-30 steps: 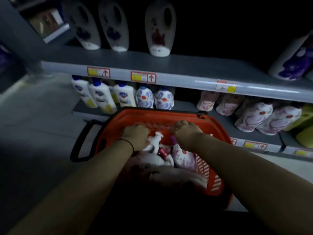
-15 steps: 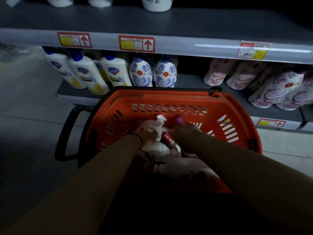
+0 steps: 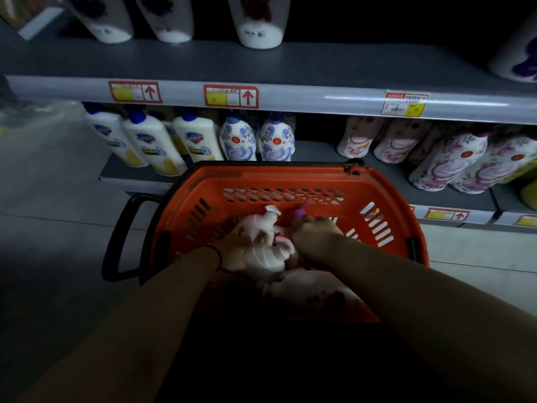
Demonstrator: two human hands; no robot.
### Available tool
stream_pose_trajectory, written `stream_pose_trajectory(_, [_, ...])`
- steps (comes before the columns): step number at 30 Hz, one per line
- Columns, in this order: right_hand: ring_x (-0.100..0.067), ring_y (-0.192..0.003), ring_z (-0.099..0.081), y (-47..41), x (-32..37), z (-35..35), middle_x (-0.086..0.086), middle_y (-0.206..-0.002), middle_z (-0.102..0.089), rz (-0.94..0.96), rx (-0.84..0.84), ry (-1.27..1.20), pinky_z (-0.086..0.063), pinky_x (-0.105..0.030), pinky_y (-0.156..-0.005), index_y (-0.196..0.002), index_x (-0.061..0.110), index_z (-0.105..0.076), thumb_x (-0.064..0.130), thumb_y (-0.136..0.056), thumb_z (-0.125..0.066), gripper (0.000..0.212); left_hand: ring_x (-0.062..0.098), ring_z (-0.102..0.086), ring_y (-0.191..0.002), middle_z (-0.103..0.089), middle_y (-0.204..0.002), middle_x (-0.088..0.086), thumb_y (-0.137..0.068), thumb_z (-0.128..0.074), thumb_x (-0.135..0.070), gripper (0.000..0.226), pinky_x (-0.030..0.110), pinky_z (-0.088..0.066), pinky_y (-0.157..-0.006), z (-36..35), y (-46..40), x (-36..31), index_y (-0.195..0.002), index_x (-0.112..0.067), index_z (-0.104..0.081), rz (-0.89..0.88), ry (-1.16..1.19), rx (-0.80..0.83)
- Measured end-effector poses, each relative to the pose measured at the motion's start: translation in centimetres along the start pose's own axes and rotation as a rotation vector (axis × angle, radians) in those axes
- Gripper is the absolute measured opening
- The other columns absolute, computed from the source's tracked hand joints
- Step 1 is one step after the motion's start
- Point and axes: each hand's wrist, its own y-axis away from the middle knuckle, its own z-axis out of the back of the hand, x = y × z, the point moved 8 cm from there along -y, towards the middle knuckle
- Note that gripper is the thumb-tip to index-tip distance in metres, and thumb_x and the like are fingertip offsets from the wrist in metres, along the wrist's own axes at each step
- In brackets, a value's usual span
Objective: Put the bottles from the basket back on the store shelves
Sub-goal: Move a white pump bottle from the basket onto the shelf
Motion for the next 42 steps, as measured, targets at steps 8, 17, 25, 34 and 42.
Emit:
stream_pose_trajectory(8, [-0.032,-0.133,-0.04,0.7,-0.1,3.0,-0.011,-0.144,-0.042,-0.155,-0.004,-0.094,-0.038,-0.046,-0.103,-0.145,0.014,-0.029,0.024,-0.091,-0.054,0.06,0.009,-0.061,-0.108,-0.064,-0.119,-0.007,-0.045,-0.087,-0.054,0.092,0.034,-0.05,-0.096,6.5,4.5,-2.4,-0.124,-0.018,-0.056,-0.006,0.448,-0.234])
stream_pose_trajectory(17, [-0.028,-0.11,-0.057,4.2,-2.3,10.9,-0.009,-0.122,-0.058,-0.208,-0.335,-0.996,-0.049,-0.037,-0.086,-0.13,0.01,-0.032,0.041,-0.074,-0.077,0.079,0.02,-0.069,-0.102,-0.074,-0.104,-0.002,-0.065,-0.085,-0.024,0.037,0.044,-0.055,-0.089,13.1,11.0,-7.7,-0.098,-0.03,-0.069,-0.202,0.922,-0.365])
stream_pose_trajectory(25, [-0.018,-0.106,-0.062,7.7,-1.2,16.3,0.0,-0.116,-0.061,0.011,-0.628,-1.477,-0.054,-0.044,-0.092,-0.113,0.023,-0.043,0.022,-0.057,-0.09,0.073,0.022,-0.071,-0.087,-0.073,-0.096,0.005,-0.07,-0.082,-0.033,0.046,0.039,-0.058,-0.081,19.4,17.7,-11.4,-0.106,-0.015,-0.06,-0.227,1.01,-0.66])
stream_pose_trajectory(34, [-0.021,-0.084,-0.069,8.7,-4.7,18.7,-0.005,-0.099,-0.067,-0.217,-0.768,-1.656,-0.058,-0.04,-0.08,-0.111,0.016,-0.048,0.038,-0.06,-0.087,0.068,0.03,-0.066,-0.107,-0.068,-0.115,0.016,-0.067,-0.08,0.001,0.072,0.049,-0.051,-0.093,20.6,17.3,-15.0,-0.128,-0.023,-0.052,-0.345,0.99,-0.335])
stream_pose_trajectory(42, [-0.022,-0.095,-0.069,4.5,-8.2,21.7,-0.003,-0.11,-0.069,-0.063,-0.823,-1.651,-0.058,-0.039,-0.081,-0.117,0.022,-0.055,0.021,-0.066,-0.086,0.059,0.012,-0.067,-0.097,-0.071,-0.111,-0.008,-0.081,-0.072,-0.009,0.072,0.032,-0.057,-0.069,25.9,11.7,-15.3,-0.134,-0.047,-0.042,-0.377,1.042,-0.432])
